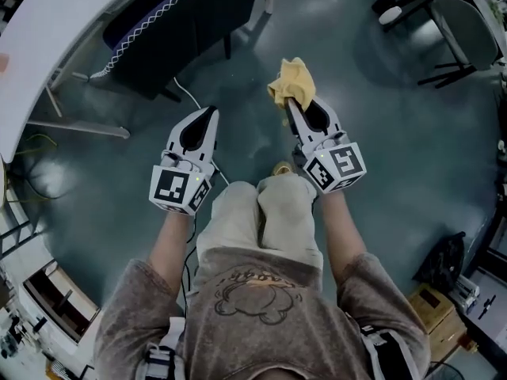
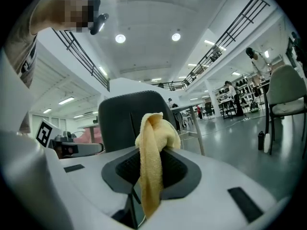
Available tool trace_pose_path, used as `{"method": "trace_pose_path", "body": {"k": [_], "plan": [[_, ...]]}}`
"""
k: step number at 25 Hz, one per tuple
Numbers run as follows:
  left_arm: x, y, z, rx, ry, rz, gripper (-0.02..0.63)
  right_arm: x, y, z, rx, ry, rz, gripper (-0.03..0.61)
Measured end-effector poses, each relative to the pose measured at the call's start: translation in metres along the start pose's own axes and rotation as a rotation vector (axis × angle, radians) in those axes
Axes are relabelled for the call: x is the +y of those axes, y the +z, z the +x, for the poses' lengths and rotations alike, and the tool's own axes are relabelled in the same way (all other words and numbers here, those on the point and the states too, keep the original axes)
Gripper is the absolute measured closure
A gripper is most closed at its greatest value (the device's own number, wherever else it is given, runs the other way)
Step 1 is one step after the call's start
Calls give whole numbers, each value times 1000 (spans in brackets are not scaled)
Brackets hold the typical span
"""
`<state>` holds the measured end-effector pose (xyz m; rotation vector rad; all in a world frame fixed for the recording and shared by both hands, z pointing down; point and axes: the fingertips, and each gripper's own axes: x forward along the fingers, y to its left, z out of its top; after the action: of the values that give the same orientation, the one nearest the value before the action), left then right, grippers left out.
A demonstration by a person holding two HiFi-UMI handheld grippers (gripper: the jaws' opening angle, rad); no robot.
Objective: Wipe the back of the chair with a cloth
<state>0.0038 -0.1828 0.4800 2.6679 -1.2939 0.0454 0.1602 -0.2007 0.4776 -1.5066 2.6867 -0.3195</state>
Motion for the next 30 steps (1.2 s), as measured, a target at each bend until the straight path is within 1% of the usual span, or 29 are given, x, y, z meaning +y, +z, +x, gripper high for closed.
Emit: {"method": "trace_pose_path", "body": {"k": [4,8,11,14,17,20,23,30], "plan": [[18,-45,11,-25,-14,30,603,-10,-32,24,-44,64,11,479],[23,-75,10,-60,-30,49,603,-15,-54,36,-74,95,-37,479],[25,-100,1,-66,-32,39,603,-14,-74,33,-87,108,-36,480],[23,-126,-12,-50,-26,17,603,-12,-97,27,-83,121,-27,480],[19,-139,-25,-35,-32,3,603,-5,-110,29,-67,134,-24,479],[23,-137,-30,-44,-24,10,603,3,-106,43,-80,166,-36,479],[26,-133,-33,-54,-19,16,603,11,-90,57,-102,193,-51,479],[23,-123,-42,-63,-17,24,603,19,-31,83,-144,235,-109,479]]}}
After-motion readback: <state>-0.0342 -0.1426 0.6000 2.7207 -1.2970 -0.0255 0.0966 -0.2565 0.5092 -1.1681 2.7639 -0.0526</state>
